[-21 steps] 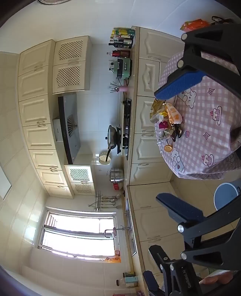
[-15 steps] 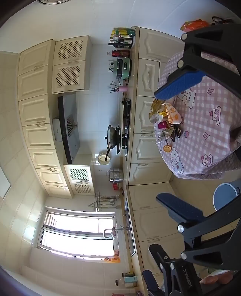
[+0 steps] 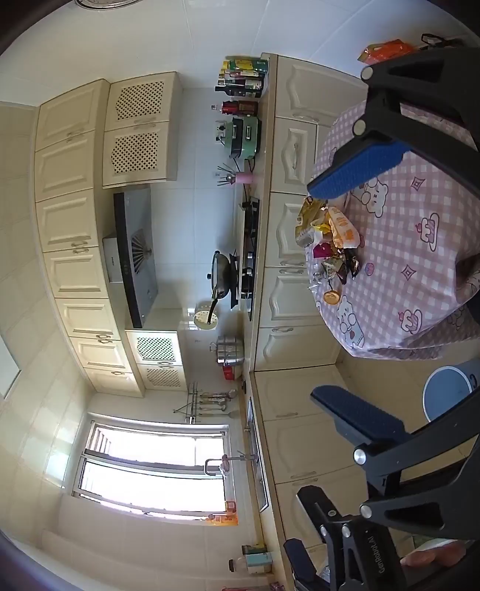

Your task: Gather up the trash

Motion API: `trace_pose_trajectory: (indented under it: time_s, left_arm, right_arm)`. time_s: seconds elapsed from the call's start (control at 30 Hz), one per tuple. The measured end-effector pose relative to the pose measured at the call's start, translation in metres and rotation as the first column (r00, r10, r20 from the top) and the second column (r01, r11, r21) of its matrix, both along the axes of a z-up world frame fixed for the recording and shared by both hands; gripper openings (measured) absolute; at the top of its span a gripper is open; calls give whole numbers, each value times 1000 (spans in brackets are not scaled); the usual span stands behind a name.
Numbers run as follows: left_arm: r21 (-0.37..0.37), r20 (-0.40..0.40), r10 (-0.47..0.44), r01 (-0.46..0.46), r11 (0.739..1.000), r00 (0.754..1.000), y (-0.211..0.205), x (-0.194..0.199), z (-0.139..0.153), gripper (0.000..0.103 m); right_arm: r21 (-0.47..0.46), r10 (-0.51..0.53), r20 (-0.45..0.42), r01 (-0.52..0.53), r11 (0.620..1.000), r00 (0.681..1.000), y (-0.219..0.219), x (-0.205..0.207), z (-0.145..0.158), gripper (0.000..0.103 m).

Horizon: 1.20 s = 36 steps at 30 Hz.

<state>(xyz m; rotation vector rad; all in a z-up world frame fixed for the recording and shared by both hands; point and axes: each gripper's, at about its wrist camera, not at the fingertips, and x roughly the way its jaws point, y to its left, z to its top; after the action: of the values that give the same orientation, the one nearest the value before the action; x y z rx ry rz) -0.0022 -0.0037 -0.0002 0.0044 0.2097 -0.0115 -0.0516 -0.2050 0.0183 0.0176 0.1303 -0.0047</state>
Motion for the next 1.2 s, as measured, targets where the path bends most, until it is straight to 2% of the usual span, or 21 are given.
trace_pose_trajectory:
  time_s: [1.2]
  left_arm:
    - [1,-4,-1,1,1000,1000,2,3,0,96]
  right_arm:
    - [-5,1,0,-1,1000,1000,3,2,0,99]
